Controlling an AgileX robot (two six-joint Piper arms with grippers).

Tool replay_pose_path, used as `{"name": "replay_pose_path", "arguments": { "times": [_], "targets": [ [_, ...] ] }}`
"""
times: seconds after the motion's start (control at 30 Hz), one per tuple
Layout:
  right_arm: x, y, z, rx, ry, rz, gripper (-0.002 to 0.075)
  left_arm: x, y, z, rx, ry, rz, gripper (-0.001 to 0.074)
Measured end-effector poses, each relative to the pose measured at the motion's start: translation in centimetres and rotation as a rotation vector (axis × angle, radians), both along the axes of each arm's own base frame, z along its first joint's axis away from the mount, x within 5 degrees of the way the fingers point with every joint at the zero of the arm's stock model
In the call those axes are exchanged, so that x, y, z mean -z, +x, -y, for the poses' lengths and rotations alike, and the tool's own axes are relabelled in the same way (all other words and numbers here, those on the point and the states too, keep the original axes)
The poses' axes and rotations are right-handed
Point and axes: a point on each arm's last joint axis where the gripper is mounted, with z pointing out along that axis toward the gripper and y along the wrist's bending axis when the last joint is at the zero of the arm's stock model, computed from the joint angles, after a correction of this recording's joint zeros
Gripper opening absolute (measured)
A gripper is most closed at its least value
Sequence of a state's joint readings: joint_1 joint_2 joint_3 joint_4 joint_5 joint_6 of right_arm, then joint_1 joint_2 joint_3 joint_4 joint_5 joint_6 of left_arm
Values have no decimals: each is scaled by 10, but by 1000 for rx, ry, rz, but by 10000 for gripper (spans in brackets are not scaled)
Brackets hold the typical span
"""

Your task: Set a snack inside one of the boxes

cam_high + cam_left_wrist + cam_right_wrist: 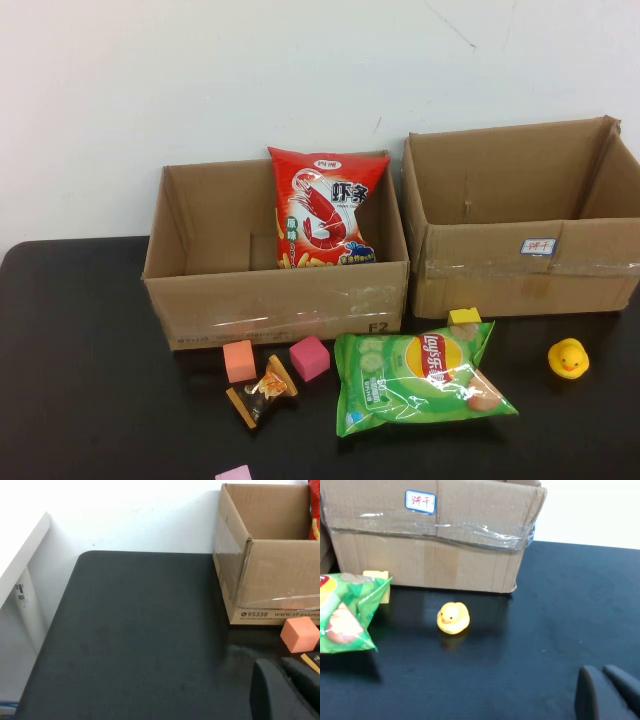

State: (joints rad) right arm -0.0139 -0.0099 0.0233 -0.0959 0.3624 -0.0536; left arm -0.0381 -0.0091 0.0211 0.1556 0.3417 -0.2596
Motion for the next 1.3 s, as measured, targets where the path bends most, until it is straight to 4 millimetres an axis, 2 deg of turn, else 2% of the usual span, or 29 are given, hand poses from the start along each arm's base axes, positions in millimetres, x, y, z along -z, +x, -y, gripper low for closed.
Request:
{"name": "replay_pose_path", "arguments": {
  "times": [1.3],
  "targets": [
    [-2,1,0,-3,-1,37,-1,0,0,0,0,0,0,-1]
  ]
}}
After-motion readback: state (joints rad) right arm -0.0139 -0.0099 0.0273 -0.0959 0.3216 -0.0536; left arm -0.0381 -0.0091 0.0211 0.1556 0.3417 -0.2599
